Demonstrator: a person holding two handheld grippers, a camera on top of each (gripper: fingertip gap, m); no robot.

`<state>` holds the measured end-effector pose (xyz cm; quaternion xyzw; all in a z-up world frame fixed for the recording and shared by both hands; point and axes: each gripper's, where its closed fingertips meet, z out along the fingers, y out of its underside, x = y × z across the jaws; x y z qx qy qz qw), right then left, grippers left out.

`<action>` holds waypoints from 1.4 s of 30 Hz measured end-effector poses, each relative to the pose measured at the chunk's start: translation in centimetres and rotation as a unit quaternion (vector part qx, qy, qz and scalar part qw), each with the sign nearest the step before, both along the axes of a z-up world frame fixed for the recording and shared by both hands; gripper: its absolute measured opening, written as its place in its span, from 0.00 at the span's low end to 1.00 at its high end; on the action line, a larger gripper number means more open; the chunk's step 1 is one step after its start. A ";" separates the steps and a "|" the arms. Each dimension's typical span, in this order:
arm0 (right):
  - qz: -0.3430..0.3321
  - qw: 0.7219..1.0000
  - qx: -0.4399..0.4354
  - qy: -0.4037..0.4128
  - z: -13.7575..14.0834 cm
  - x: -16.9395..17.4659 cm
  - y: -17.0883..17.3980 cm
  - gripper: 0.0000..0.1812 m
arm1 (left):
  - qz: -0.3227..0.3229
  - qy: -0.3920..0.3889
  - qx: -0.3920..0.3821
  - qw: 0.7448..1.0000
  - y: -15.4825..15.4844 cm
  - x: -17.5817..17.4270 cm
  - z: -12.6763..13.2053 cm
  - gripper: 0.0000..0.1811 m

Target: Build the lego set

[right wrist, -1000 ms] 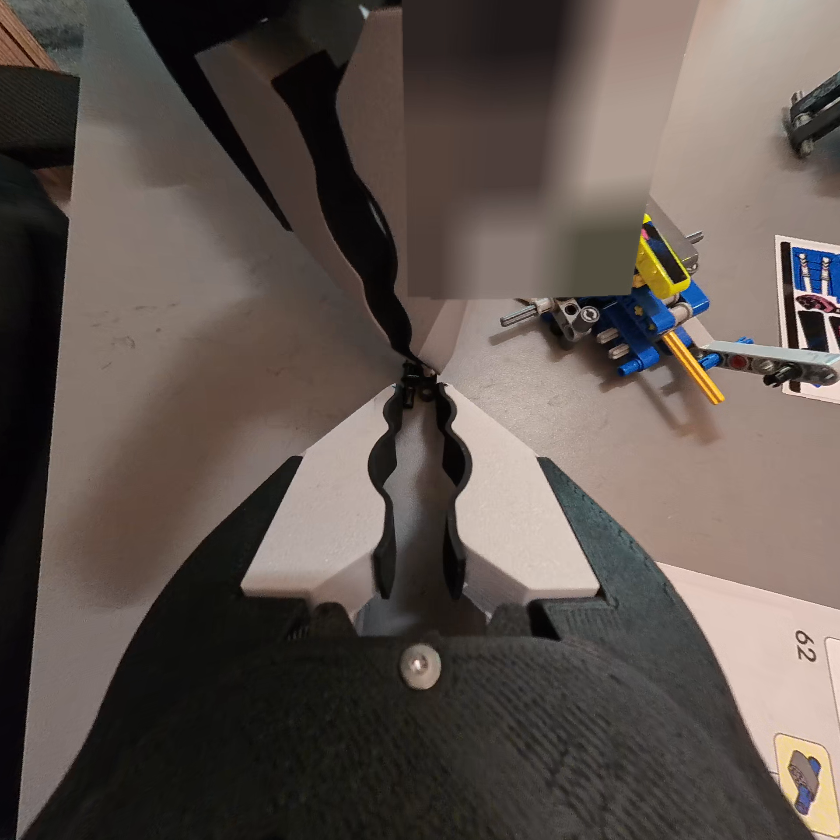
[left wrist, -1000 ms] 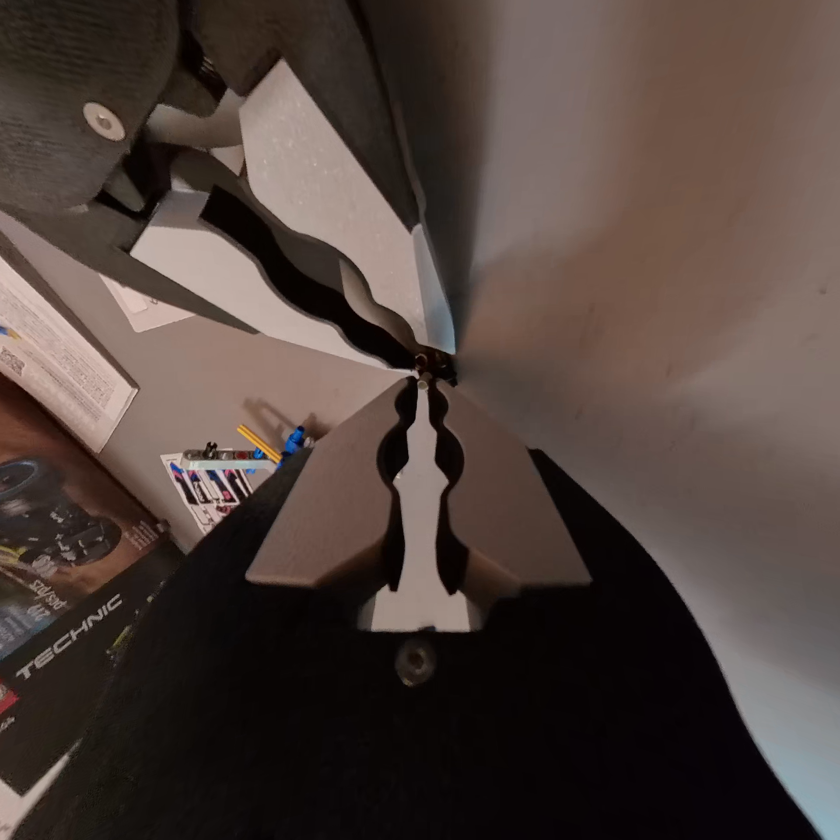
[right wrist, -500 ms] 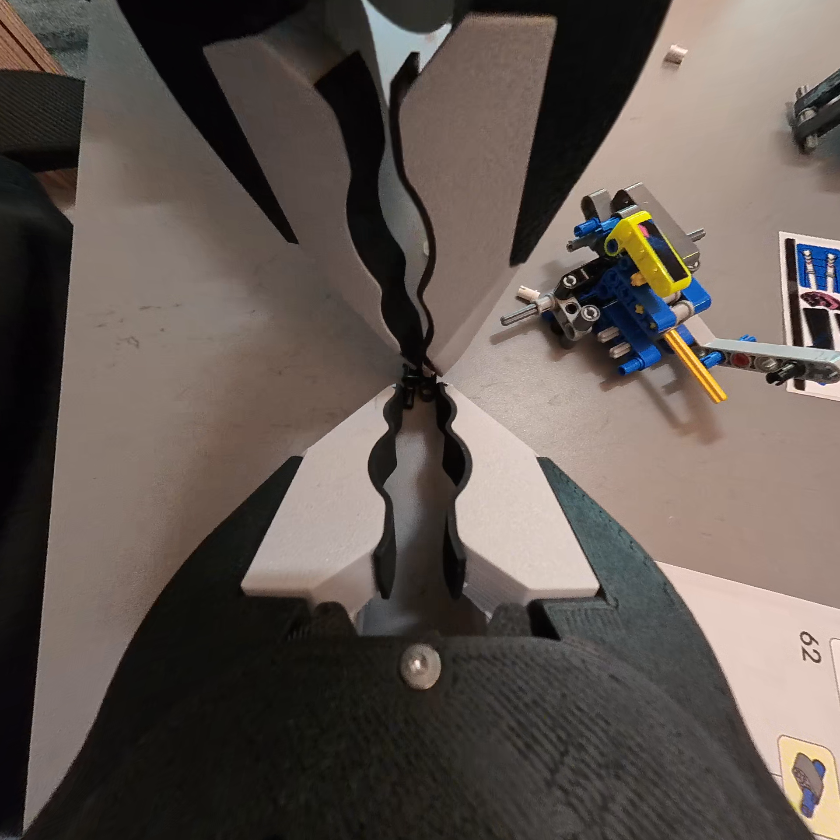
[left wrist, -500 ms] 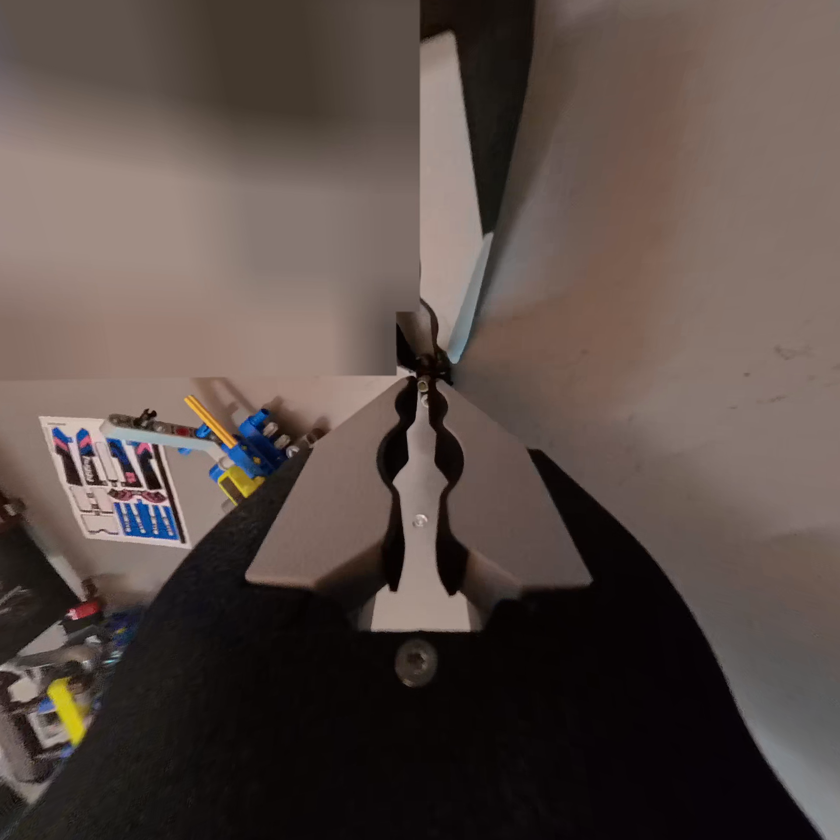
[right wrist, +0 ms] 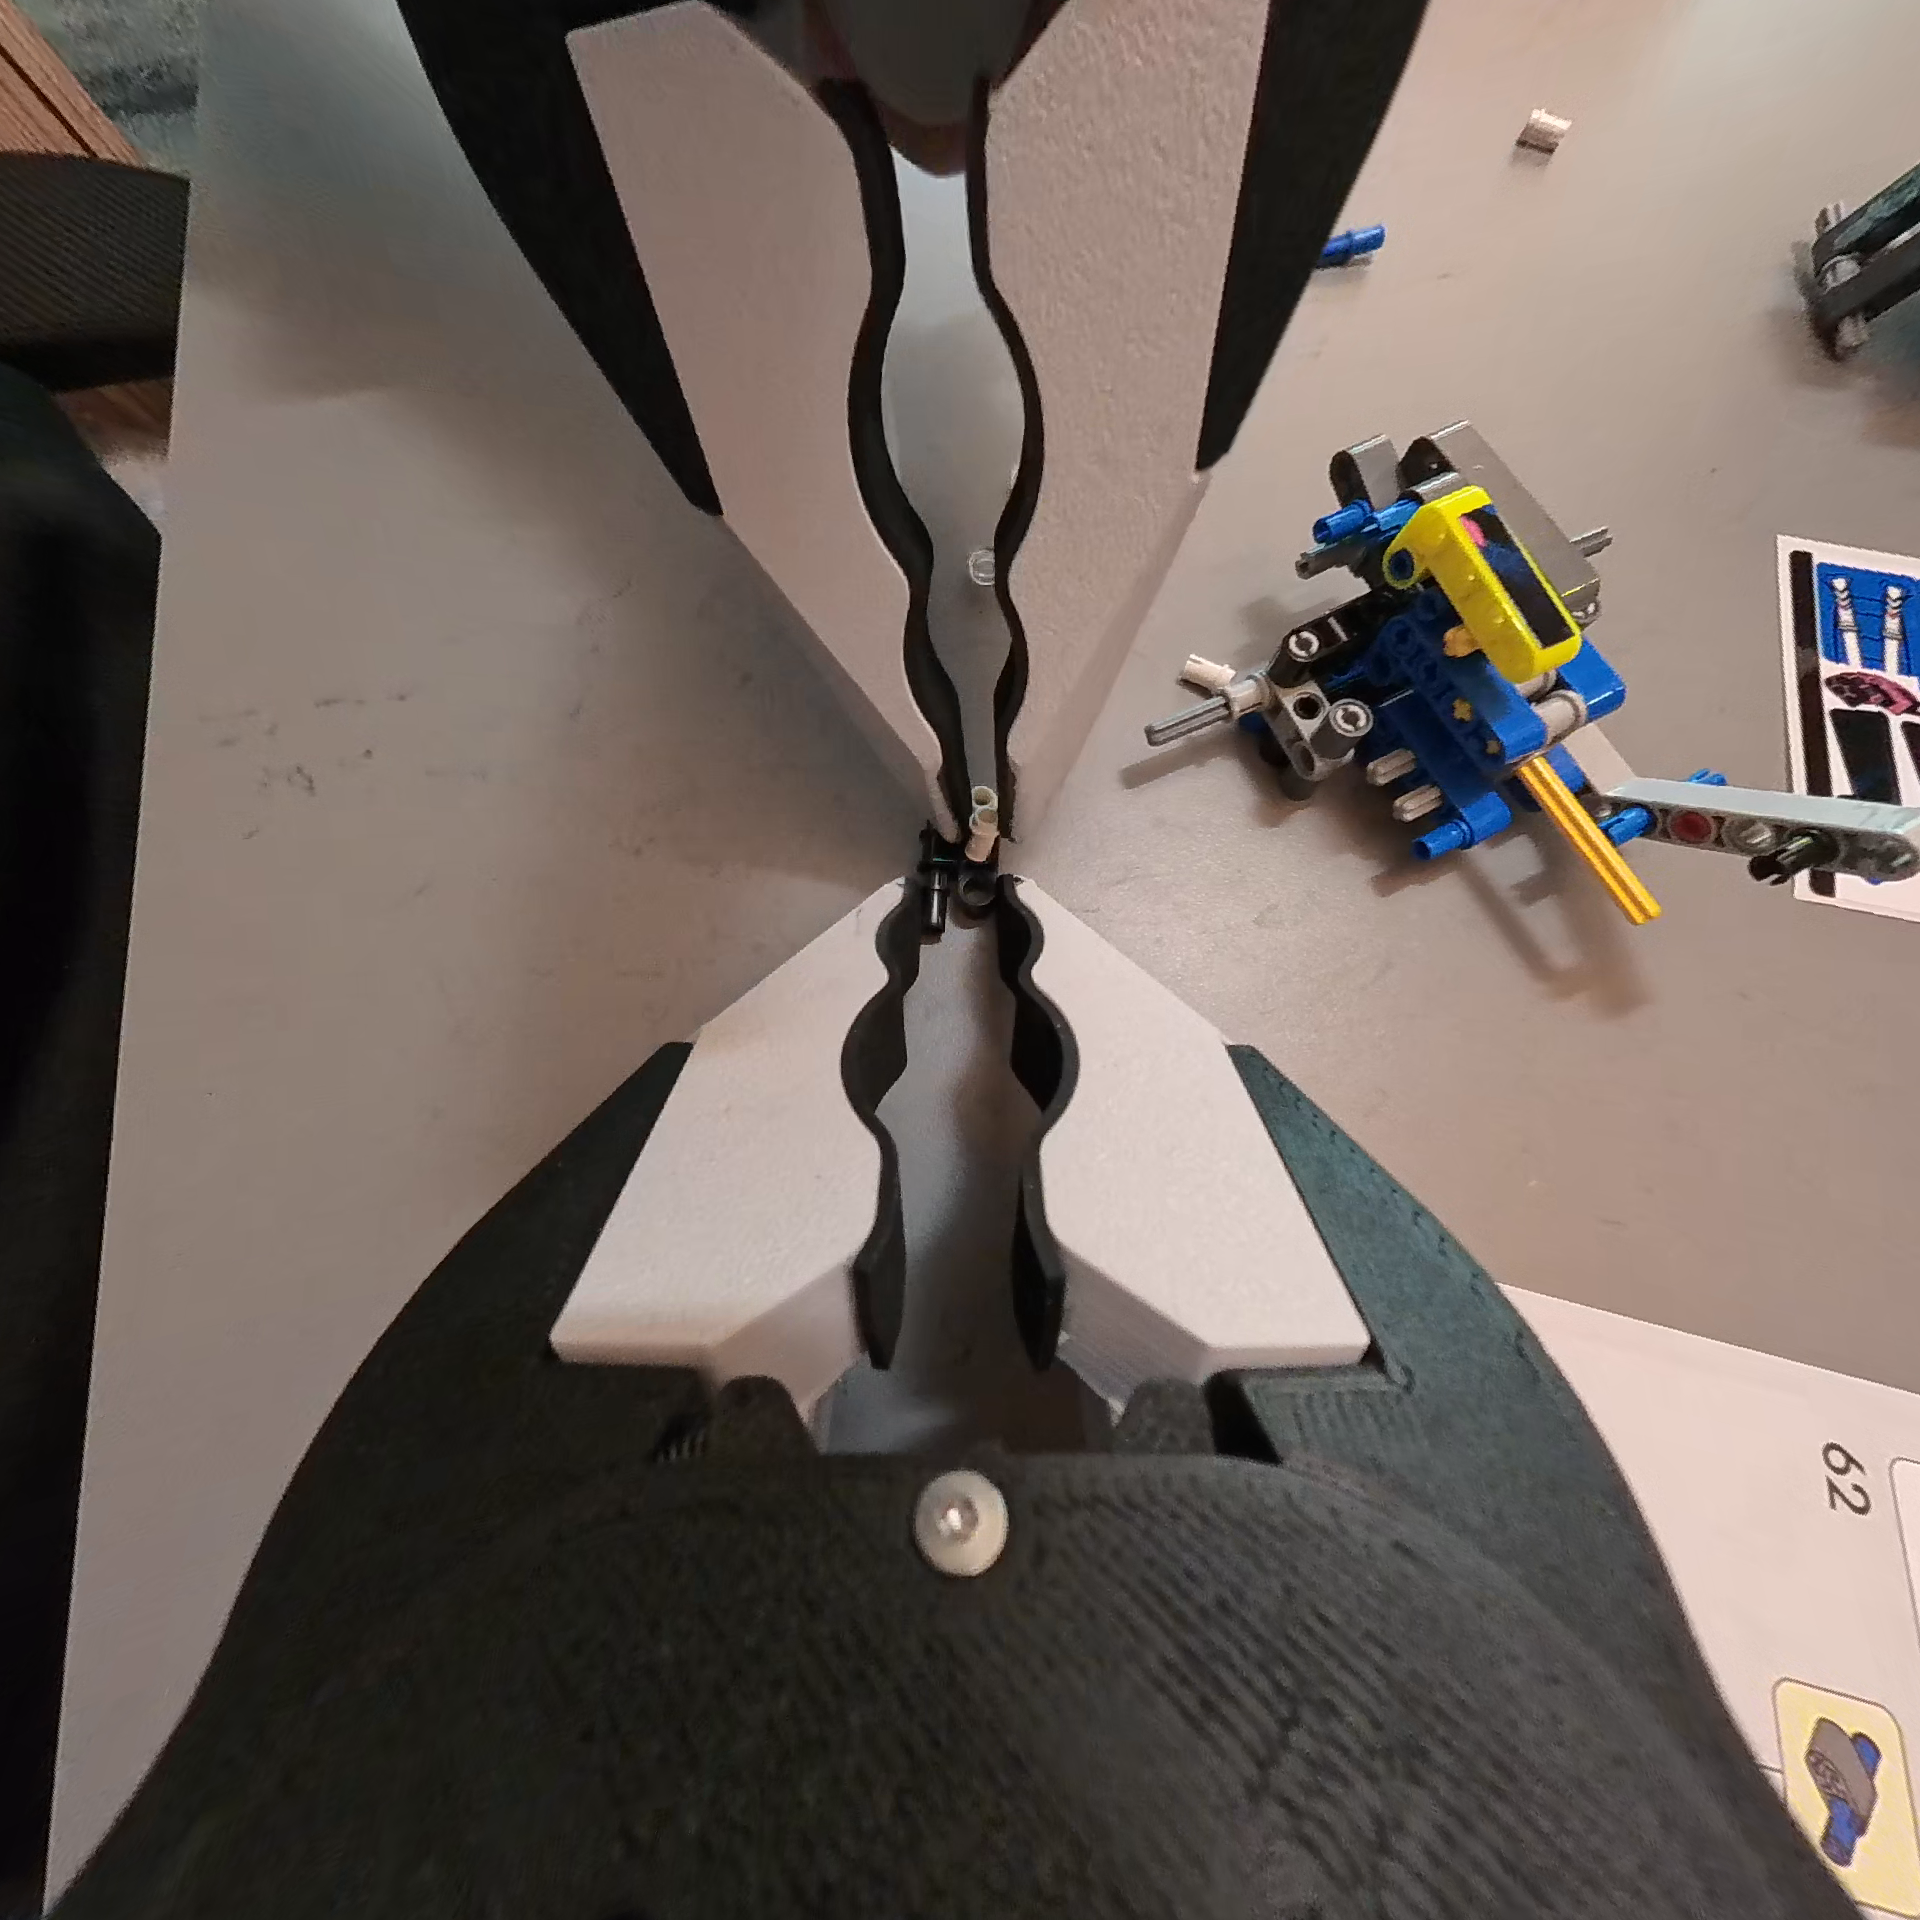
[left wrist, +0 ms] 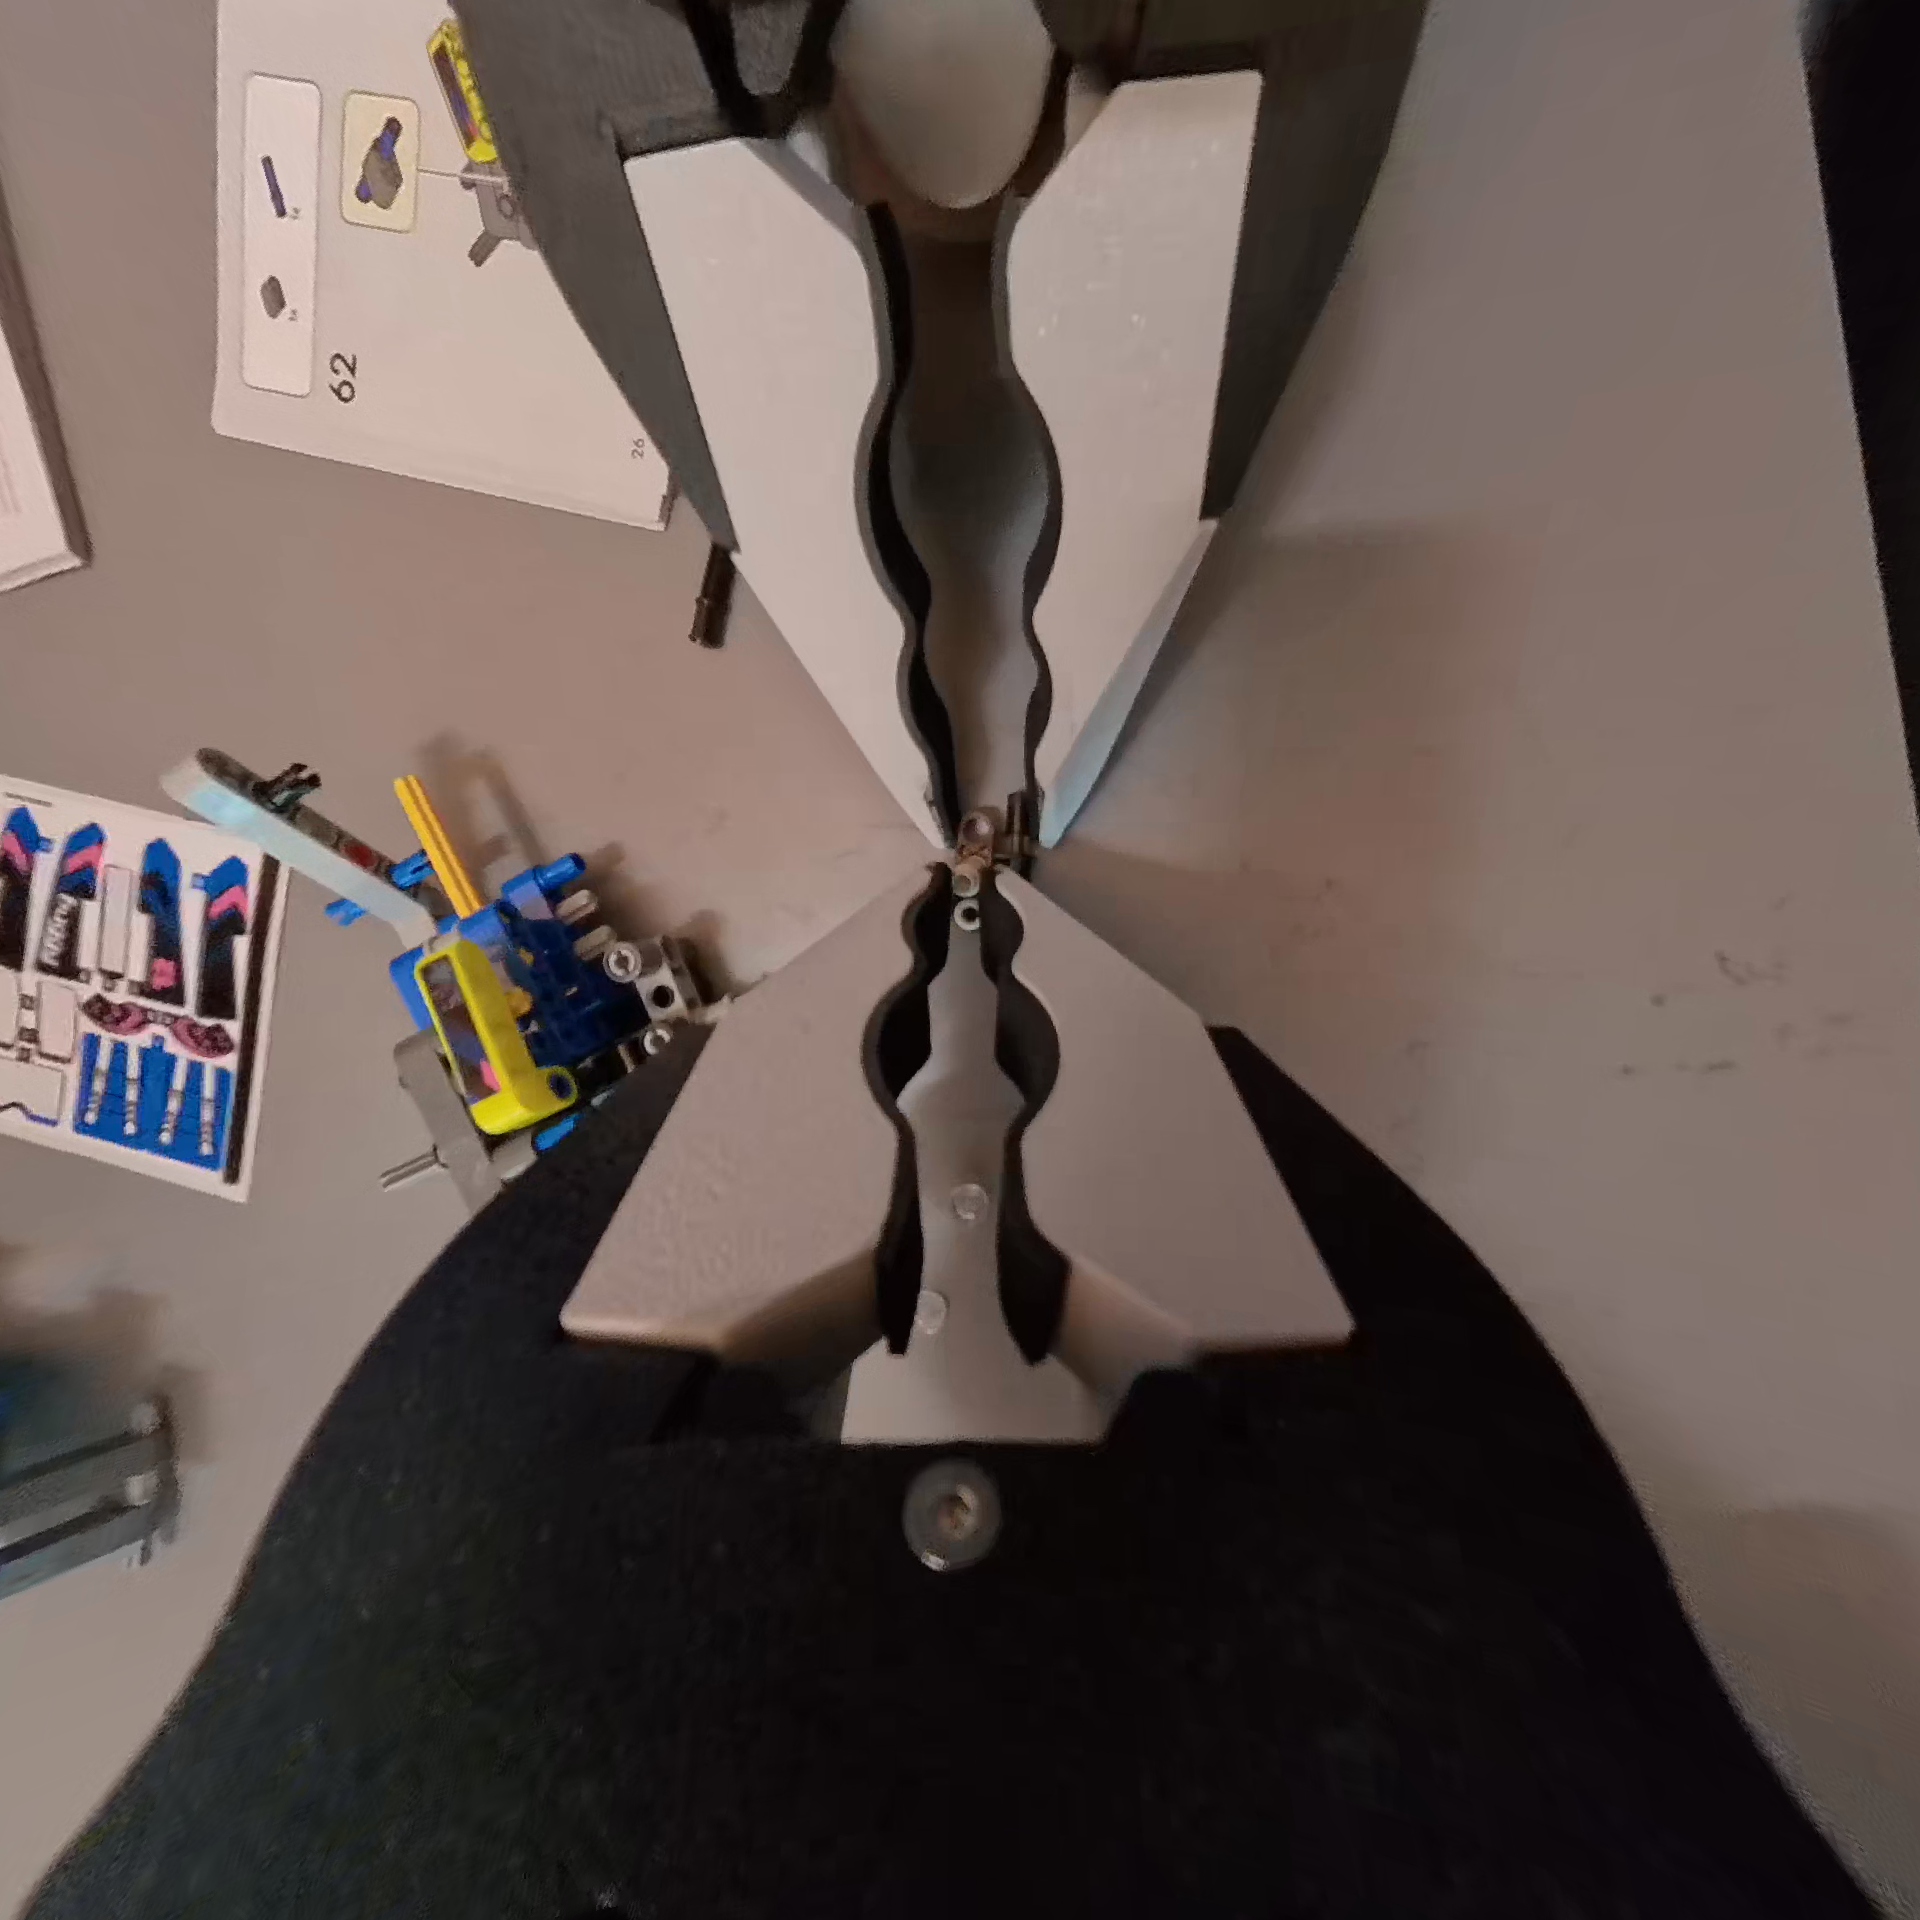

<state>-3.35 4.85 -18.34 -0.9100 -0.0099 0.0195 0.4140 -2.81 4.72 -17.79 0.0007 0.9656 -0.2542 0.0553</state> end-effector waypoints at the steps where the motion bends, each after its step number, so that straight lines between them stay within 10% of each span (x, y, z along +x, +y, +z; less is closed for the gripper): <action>1: 0.000 1.000 0.000 0.000 0.0 0.0 0.0 0.07 | -0.005 -0.008 0.001 1.000 0.0 0.0 0.0 0.01; 25: -0.001 1.000 0.000 0.000 0.0 0.0 0.0 0.07 | -0.060 -0.084 0.146 0.984 0.2 0.2 -0.1 0.01; 42: -0.005 1.000 0.000 0.004 0.0 0.1 0.0 0.07 | 0.096 0.033 -0.076 0.992 0.0 0.2 0.4 0.05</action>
